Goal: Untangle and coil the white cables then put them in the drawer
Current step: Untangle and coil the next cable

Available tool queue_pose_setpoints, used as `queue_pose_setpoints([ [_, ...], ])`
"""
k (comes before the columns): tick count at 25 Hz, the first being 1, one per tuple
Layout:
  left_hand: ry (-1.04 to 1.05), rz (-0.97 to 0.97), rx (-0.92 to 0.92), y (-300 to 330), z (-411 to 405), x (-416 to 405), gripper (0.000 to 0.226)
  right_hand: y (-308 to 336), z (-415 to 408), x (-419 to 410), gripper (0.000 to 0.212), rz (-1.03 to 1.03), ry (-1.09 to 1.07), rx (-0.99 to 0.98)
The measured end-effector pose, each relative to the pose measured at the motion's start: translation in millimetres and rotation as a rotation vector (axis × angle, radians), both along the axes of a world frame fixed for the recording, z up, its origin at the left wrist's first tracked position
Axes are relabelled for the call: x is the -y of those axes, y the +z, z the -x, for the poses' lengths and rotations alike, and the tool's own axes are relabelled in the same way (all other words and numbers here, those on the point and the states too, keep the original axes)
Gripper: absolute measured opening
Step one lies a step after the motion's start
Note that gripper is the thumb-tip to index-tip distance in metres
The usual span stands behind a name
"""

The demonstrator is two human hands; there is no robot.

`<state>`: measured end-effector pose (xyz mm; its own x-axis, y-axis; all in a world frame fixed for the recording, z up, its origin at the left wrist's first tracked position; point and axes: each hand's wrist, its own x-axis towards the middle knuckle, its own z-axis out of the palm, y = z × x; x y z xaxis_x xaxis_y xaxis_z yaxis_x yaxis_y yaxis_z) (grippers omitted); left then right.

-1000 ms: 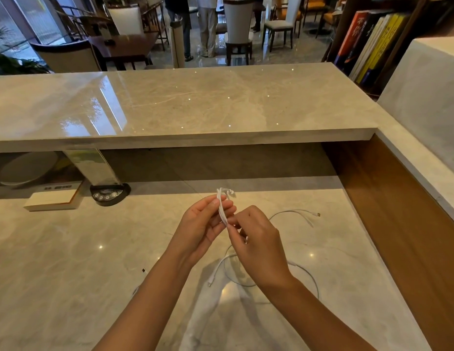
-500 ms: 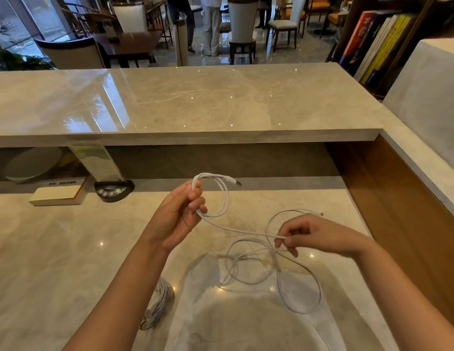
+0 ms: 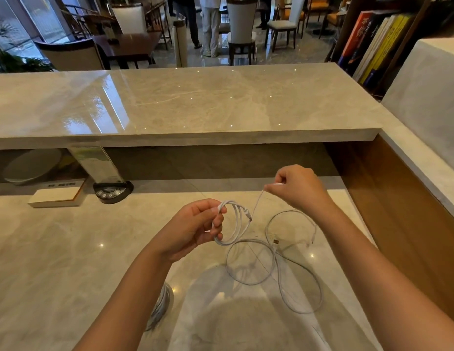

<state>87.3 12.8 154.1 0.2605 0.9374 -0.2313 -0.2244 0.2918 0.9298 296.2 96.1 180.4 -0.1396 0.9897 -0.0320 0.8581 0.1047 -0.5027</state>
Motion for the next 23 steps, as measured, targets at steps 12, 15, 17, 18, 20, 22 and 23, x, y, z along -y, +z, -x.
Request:
queue_pose_setpoints([
  [12,0.064,0.048,-0.146,-13,-2,1,0.023,-4,22,17,0.021,-0.051,-0.011,-0.130],
  [15,0.158,0.046,-0.126,-18,-9,1,0.022,10,29,39,0.025,0.078,0.081,-0.413],
  [17,0.223,0.051,-0.086,-22,-11,0,0.022,7,34,59,0.026,0.089,0.151,-0.467],
  [18,0.245,0.055,-0.064,-23,-11,0,0.022,1,37,69,0.025,0.047,0.186,-0.462],
  [20,0.253,0.064,-0.043,-23,-13,0,0.023,-18,43,83,0.022,-0.104,0.232,-0.386],
  [22,0.239,0.075,-0.012,-22,-18,2,0.023,-36,49,92,0.021,-0.267,0.245,-0.260],
  [23,0.237,0.082,0.020,-21,-20,4,0.023,-43,51,95,0.021,-0.348,0.252,-0.189],
])
